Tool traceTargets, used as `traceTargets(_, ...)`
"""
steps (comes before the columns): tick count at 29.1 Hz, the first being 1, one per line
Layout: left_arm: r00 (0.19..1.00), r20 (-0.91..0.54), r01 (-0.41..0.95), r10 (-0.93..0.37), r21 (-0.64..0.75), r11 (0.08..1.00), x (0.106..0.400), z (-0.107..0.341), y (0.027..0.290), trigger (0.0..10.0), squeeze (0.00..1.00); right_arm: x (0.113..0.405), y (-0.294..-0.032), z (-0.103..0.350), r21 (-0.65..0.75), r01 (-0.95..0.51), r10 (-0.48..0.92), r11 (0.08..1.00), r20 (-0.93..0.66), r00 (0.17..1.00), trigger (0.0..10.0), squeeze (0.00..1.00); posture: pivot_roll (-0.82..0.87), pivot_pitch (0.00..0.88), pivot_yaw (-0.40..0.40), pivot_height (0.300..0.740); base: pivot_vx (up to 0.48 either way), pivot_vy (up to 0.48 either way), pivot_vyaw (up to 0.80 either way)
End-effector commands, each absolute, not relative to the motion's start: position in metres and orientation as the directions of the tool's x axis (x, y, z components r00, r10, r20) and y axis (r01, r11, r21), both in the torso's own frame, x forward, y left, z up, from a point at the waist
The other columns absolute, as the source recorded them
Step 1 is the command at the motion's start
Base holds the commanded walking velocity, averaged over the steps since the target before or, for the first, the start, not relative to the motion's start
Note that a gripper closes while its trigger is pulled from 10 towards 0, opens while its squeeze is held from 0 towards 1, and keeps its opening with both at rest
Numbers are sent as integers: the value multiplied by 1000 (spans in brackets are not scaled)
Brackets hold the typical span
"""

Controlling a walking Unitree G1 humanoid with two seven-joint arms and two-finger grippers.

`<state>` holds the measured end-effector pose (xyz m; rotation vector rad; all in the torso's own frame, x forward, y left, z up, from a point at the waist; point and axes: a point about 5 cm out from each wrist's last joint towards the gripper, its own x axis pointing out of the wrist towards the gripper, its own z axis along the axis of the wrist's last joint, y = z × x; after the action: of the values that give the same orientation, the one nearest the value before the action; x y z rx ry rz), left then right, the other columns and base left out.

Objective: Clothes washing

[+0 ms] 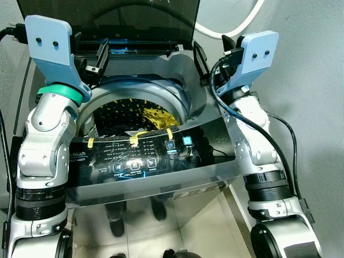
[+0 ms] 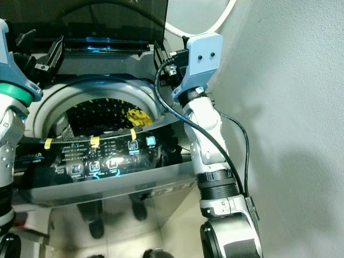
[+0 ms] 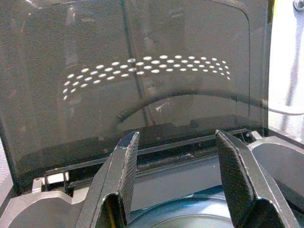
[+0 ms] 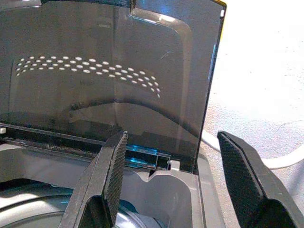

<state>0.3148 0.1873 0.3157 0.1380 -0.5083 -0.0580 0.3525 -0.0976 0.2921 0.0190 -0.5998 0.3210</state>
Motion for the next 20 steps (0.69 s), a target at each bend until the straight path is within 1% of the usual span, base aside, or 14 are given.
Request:
traceTargets(1, 873, 478, 27, -96, 149, 988, 316, 314, 184, 10000, 0, 354, -98, 291, -80, -302, 295, 950, 545, 785, 10000, 0, 103, 61, -59, 740, 0, 0, 0)
traceTargets(6, 874, 476, 30, -96, 143, 989, 316, 313, 183, 10000, 0, 354, -98, 292, -78, -305, 297, 949, 546, 784, 10000, 0, 95, 66, -59, 740, 0, 0, 0)
traceTargets(7, 875, 475, 31, -96, 142, 989, 316, 312, 183, 10000, 0, 354, -98, 292, -78, -306, 298, 949, 545, 784, 10000, 0, 96, 65, -60, 740, -259, 0, 0)
traceTargets(12, 876, 473, 34, -97, 141, 989, 316, 311, 182, 10000, 0, 353, -97, 292, -81, -309, 301, 948, 544, 783, 10000, 0, 95, 69, -62, 740, -325, 0, 0)
traceTargets(20, 877, 471, 33, -94, 136, 990, 316, 311, 182, 10000, 0, 353, -96, 292, -81, -311, 304, 947, 543, 783, 10000, 0, 93, 72, -61, 740, -416, 0, 0)
